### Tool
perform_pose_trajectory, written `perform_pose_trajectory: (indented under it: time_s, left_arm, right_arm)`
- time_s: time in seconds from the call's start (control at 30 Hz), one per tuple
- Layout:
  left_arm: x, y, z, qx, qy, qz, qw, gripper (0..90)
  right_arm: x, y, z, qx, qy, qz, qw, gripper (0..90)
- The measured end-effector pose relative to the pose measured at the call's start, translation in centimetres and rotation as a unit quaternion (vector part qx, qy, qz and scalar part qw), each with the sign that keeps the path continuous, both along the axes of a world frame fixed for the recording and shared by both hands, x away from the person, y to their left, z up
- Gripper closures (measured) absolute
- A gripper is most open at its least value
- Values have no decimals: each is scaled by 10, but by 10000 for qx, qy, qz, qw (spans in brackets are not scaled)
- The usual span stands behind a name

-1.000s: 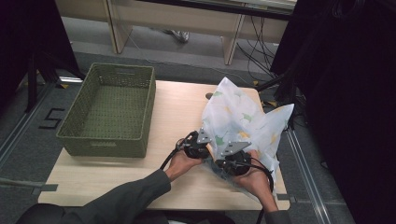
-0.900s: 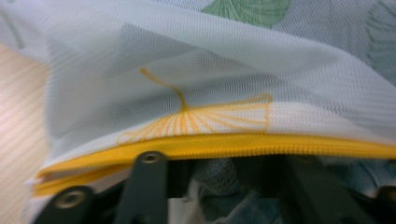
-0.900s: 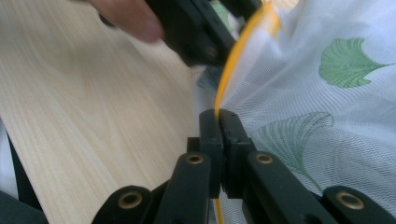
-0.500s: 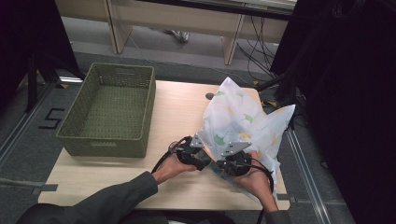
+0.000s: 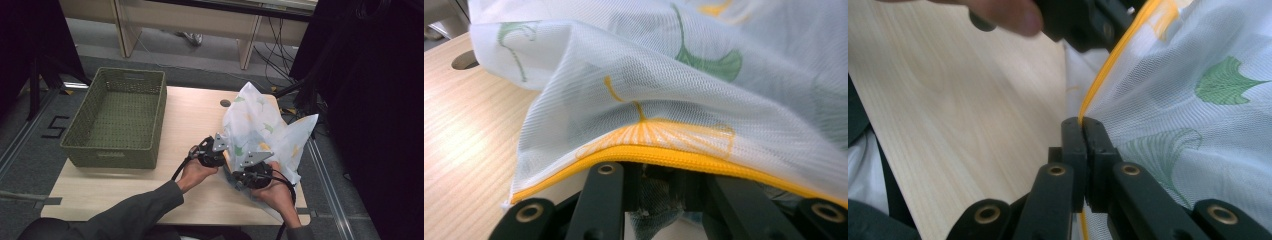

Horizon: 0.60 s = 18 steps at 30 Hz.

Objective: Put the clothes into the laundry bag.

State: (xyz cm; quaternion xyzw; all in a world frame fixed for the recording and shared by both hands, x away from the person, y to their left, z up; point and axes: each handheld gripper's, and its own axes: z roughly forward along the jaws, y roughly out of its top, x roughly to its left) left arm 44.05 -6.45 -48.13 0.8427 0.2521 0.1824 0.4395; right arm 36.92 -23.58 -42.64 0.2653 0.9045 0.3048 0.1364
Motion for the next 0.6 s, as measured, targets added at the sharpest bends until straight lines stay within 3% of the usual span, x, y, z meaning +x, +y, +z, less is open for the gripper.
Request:
perform_pose_trajectory:
  time_s: [0.03, 0.07, 0.13, 0.2, 0.23, 0.3, 0.33, 0.43, 0.5, 0.6]
  left_arm:
    - [2, -2, -9, 198, 54, -121, 9997, 723]
    - [3, -3, -19, 171, 200, -68, 9996, 723]
    - [3, -2, -30, 116, 229, -59, 9997, 698]
    - [2, 3, -27, 277, 253, -146, 9992, 652]
    - [1, 10, -22, 416, 357, -293, 9981, 560]
    - [0, 14, -20, 468, 404, -352, 9975, 511]
    - [-3, 18, -18, 468, 446, -332, 9974, 467]
    - [-10, 28, -16, 295, 639, -463, 9964, 312]
    - [-11, 30, -17, 369, 655, -610, 9953, 304]
    - [-9, 24, -26, 418, 688, -524, 9954, 325]
  right_arm:
    - [-2, 1, -5, -39, 183, -129, 9997, 900]
    - [-2, 1, -5, -39, 183, -129, 9997, 900]
    - [-2, 3, -14, -207, 312, -70, 9993, 900]
    - [-2, 6, -21, -302, 451, -66, 9985, 900]
    - [-1, 6, -23, -352, 398, -55, 9986, 900]
    - [-1, 6, -22, -322, 483, -116, 9982, 900]
    - [0, 4, -22, -324, 375, -47, 9988, 900]
    - [-1, 3, -22, -293, 457, -170, 9984, 900]
    - [-1, 3, -22, -297, 452, -168, 9984, 900]
    - [-1, 3, -19, -329, 404, -117, 9986, 899]
